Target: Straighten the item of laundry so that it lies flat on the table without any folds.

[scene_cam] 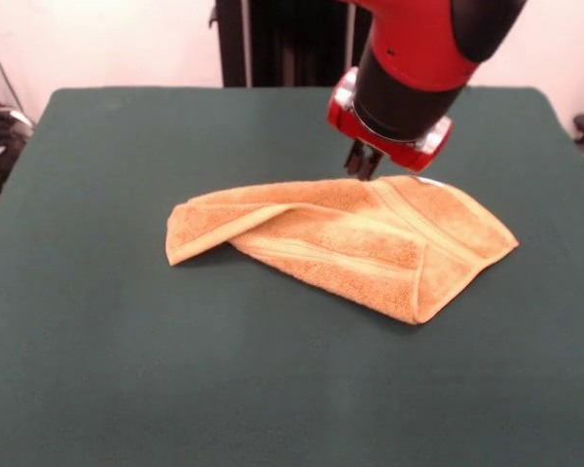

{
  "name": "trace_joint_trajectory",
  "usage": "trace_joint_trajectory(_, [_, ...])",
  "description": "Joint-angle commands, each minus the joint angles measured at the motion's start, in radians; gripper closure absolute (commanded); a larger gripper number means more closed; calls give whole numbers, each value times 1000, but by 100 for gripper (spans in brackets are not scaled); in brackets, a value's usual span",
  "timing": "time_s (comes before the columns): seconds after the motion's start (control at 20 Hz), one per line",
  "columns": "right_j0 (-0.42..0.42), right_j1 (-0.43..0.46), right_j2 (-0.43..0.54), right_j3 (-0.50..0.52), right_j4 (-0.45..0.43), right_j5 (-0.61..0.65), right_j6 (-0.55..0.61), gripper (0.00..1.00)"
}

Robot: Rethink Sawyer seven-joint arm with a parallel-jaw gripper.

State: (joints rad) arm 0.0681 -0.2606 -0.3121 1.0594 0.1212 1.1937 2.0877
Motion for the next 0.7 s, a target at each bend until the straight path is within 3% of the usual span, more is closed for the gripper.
trace_joint_trajectory(0.05, [-9,67,130,20,48,56,133,100])
trace_joint_trajectory(0.7, [23,92,141,94,23,-71,106,100])
